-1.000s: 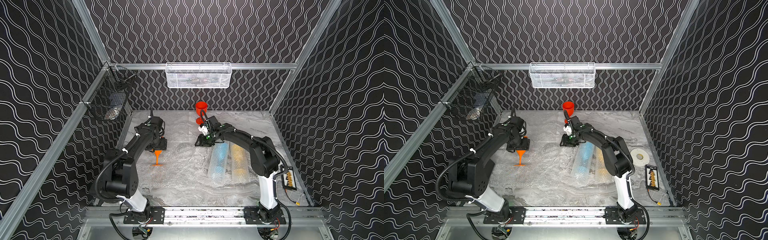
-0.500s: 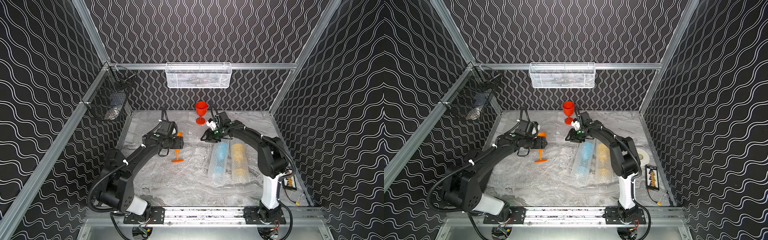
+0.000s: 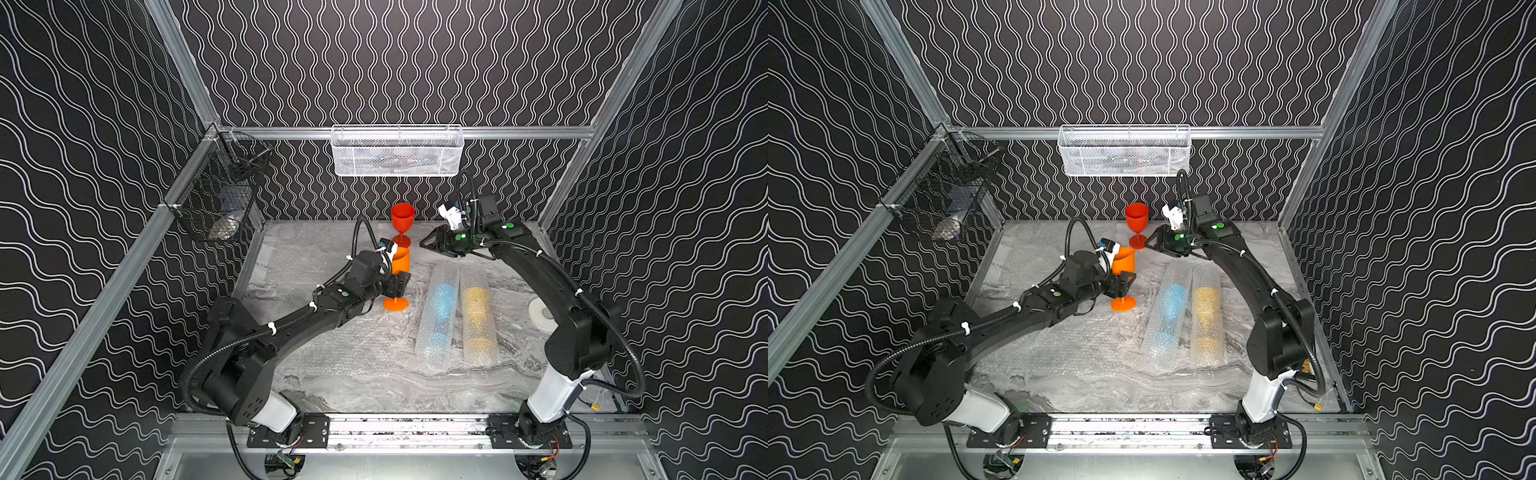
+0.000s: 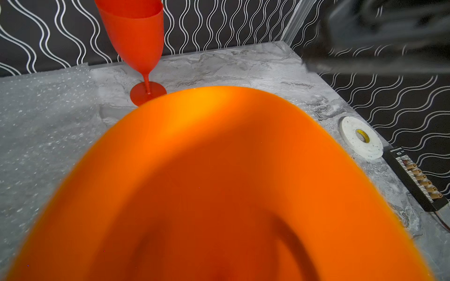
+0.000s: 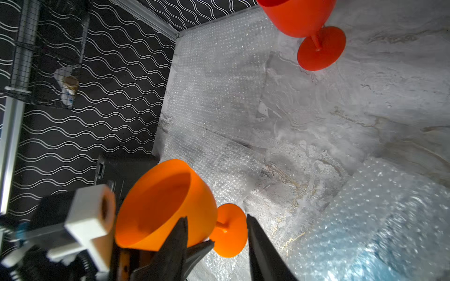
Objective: Unpack wine glasses from bubble wrap
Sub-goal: Pick up the wine glass from the bubble wrap.
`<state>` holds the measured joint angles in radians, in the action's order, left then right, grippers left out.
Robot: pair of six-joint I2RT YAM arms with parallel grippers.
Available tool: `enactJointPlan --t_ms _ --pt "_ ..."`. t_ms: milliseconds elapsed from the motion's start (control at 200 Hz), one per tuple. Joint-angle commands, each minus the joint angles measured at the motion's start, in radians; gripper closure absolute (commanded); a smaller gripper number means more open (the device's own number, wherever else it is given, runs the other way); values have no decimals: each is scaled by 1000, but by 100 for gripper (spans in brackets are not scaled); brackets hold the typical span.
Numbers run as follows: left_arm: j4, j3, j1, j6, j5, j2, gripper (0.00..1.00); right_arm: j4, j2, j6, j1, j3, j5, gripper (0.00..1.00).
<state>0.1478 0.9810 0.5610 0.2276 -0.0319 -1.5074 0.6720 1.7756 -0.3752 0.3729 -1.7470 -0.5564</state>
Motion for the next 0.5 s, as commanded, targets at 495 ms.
enactJointPlan --t_ms 495 --pt "193 -23 109 -301 138 5 25 277 61 73 59 -163 41 59"
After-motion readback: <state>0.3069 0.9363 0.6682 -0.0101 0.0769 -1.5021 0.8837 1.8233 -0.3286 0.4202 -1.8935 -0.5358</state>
